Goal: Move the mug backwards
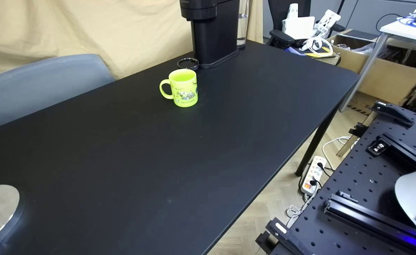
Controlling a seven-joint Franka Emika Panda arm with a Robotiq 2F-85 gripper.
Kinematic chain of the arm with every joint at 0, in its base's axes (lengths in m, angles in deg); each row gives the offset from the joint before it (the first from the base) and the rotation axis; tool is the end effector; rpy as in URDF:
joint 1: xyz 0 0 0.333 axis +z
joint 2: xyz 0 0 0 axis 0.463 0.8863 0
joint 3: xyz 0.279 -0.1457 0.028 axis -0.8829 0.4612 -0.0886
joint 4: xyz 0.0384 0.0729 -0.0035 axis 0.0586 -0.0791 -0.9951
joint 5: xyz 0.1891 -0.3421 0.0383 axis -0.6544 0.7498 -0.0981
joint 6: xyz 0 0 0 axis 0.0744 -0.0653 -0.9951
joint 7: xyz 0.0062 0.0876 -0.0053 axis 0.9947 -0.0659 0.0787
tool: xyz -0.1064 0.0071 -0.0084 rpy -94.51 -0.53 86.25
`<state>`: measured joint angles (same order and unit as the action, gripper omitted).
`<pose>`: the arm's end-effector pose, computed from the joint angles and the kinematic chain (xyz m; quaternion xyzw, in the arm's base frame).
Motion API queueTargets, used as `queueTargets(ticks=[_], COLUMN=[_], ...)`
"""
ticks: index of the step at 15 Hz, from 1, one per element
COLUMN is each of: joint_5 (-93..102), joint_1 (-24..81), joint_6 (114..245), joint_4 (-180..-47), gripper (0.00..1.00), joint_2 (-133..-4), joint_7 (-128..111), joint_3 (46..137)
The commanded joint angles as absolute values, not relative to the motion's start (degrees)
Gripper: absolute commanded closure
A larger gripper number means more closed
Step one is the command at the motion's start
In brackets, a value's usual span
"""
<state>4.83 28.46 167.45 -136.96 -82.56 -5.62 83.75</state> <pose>0.5674 0.0433 0.4375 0.9980 0.0423 0.0401 0.0238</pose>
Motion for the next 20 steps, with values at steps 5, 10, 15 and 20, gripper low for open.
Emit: queueTargets(ticks=[5,10,15,20], joint_5=[5.19,5.08,5.4,4.76], joint_1=[30.18,29.89,29.82,30.1], joint_6=[171.35,170.34,167.55,168.28], joint_4=[-134.12,-132.49,-128.6,-123.03], gripper=[0.0,0.0,0.0,0.0], joint_2=[-77.21,-73.93,-65.44,-56.6], joint_7=[-6.87,-7.19,-6.03,-6.16], joint_3=[84.17,84.62,85.54,85.7])
